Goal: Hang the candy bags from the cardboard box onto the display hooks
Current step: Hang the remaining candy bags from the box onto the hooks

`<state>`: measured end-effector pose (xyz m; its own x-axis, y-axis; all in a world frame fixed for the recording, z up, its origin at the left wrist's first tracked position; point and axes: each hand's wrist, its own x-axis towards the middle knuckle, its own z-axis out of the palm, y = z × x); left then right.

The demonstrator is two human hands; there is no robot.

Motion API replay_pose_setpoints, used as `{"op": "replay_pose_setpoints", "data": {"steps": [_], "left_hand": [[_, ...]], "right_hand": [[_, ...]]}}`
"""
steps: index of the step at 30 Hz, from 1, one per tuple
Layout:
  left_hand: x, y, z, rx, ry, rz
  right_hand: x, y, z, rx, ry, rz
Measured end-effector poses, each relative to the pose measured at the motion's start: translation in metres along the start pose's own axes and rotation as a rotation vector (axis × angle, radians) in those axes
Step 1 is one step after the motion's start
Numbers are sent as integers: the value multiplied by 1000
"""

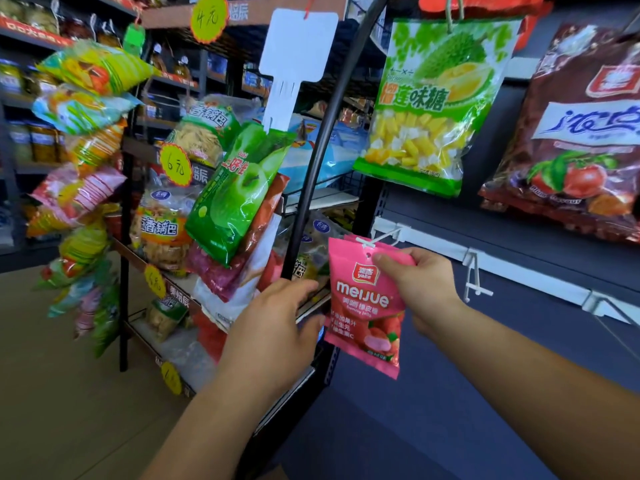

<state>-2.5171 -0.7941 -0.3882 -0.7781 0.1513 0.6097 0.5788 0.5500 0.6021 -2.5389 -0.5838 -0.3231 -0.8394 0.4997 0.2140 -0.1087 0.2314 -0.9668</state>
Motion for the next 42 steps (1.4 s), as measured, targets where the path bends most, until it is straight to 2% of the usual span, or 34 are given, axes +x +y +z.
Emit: {"op": "replay_pose_setpoints", "data": {"steps": [8, 13, 15, 17, 19, 20, 22, 24, 25, 30, 33, 38, 42], "left_hand": [[-2, -5, 16, -78, -11, -32], [-2, -5, 22, -129, -22, -38], [-3, -5, 23, -102, -40, -27], [-6, -6, 22, -66, -80, -41], [-10, -7, 19, -40, -113, -55], [-13, -7, 17, -31, -124, -52], [-20, -7, 13, -20, -146, -48], [-26, -7, 7, -8, -170, -53], [-28, -7, 4, 9, -180, -59], [-41, -9, -13, 91, -210, -76], [-67, -4, -19, 122, -271, -77], [-143, -13, -33, 234, -490, -151], [-219, -41, -42, 340, -641, -270]], "right_hand": [[19, 19, -3, -165, 63, -52], [34, 21, -9, -512, 155, -100], [24, 26, -9, -647, 240, -274], [3, 38, -6, -758, 279, -617], [-14, 53, -1, -935, 145, -909], [-16, 62, 1, -1045, 34, -946], [-11, 69, 0, -1243, -127, -761], [-2, 64, -5, -1308, -182, -502], [1, 62, -8, -1303, -185, -428], [-21, 46, -13, -1330, -171, -465], [-66, 35, -11, -1132, -295, -364], [-153, 58, -11, -1059, -449, -419], [-218, 114, -15, -903, -744, -263]]}}
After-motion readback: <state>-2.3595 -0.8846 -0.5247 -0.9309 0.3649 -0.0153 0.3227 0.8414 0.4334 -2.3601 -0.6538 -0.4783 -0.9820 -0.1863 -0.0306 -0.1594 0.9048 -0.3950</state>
